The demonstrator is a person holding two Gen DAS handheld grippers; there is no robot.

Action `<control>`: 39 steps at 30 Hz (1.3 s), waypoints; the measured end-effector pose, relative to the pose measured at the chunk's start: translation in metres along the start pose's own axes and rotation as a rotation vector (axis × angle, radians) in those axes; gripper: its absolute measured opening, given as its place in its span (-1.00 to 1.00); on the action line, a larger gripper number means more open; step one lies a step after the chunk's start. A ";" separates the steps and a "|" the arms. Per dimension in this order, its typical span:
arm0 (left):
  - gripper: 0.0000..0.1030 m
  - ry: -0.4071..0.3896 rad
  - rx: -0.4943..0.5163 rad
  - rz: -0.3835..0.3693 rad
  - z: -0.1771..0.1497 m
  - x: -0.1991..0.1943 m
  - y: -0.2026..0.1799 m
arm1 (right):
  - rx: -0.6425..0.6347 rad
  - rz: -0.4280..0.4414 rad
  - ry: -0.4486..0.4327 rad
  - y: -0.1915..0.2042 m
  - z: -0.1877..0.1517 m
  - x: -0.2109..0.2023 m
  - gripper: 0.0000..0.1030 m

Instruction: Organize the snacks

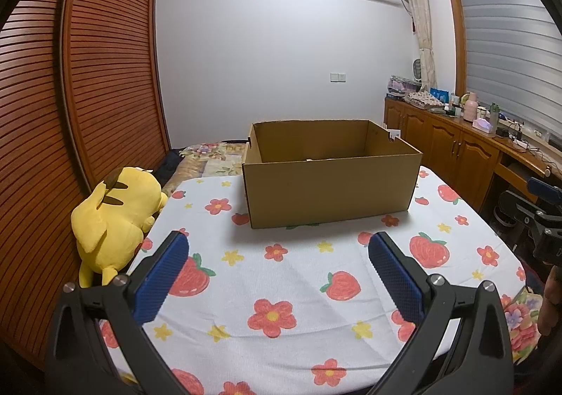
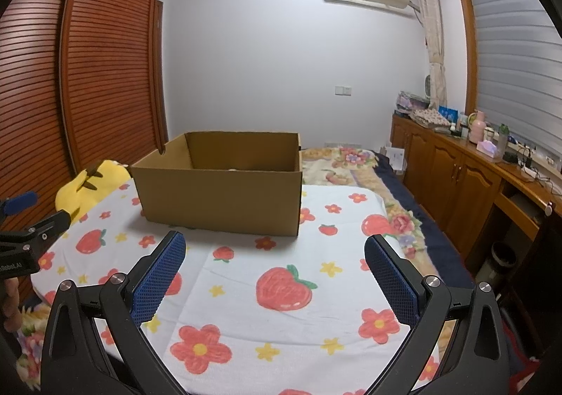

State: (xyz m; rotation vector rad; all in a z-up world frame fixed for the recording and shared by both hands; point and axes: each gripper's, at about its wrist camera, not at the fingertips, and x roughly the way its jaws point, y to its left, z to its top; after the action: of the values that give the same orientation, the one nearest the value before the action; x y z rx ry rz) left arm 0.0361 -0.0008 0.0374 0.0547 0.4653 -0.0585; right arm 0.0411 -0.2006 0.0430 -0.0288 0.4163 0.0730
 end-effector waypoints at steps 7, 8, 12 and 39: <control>1.00 -0.003 -0.002 0.001 0.000 -0.001 0.000 | -0.001 0.001 0.001 0.000 0.000 0.000 1.00; 1.00 -0.003 -0.001 0.001 0.001 -0.001 0.000 | -0.002 0.001 0.000 0.000 0.000 0.000 1.00; 1.00 -0.004 -0.001 0.003 0.001 -0.003 0.000 | -0.007 0.000 -0.001 0.002 0.000 0.000 1.00; 1.00 -0.008 -0.003 -0.002 0.002 -0.006 0.000 | -0.007 0.006 -0.001 0.003 0.000 0.001 1.00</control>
State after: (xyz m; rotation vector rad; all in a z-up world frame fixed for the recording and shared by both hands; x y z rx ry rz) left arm 0.0317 -0.0003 0.0420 0.0507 0.4572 -0.0595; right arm 0.0417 -0.1974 0.0426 -0.0345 0.4151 0.0806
